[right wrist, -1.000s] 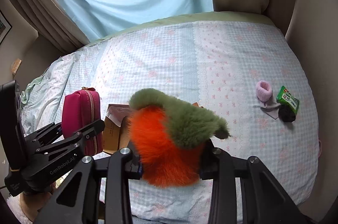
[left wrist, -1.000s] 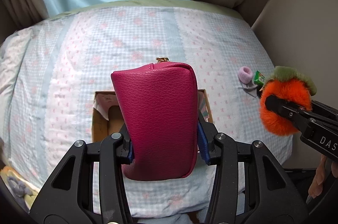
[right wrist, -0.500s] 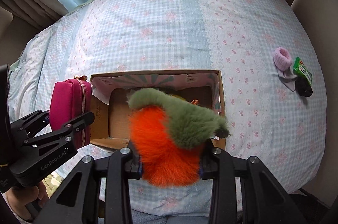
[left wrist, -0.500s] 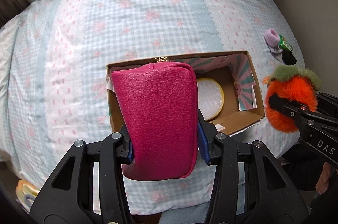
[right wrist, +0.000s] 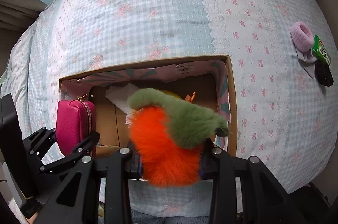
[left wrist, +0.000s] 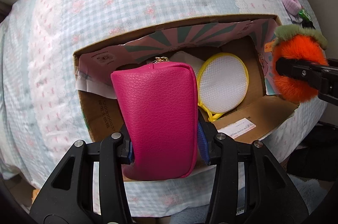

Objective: Organize soft objects
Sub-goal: 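Carry pouch and fuzzy ball into the box and open both tools, then move both tools back toward the hair tie, wipes and sock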

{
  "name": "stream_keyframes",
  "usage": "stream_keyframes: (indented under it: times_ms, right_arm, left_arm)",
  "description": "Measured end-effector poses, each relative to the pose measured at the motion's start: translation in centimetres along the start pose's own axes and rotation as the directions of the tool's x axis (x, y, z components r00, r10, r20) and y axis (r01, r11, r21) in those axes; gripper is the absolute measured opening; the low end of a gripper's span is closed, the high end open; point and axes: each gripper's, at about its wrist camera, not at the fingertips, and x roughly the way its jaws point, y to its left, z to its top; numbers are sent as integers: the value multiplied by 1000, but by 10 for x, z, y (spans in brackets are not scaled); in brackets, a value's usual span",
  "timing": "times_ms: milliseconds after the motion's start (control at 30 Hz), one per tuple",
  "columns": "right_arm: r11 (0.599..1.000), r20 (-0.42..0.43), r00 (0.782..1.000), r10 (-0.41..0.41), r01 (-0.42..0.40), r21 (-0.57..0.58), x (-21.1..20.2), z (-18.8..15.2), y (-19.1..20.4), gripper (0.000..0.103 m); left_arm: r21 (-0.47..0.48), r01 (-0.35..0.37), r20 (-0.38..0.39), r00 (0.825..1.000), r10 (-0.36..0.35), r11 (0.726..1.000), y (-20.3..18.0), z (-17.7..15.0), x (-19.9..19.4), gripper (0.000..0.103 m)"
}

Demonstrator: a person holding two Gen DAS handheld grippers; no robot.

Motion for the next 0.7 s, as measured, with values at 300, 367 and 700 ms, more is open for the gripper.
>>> stream_keyframes:
  times_ms: [300, 367, 700]
  right_arm:
    - [989, 10, 996, 89, -89, 115, 9, 22, -19, 103]
    - [987, 23, 996, 91, -93, 131, 7, 22, -22, 103]
    - [993, 82, 993, 86, -92, 80, -12, 11, -16, 103]
  left_arm:
    - [33, 40, 24, 999, -41, 999, -9, 17, -2, 103]
    - [26, 38, 4, 999, -38, 999, -7, 15, 4, 103]
    - [-17, 45, 27, 999, -45, 999, -3, 7, 2, 103]
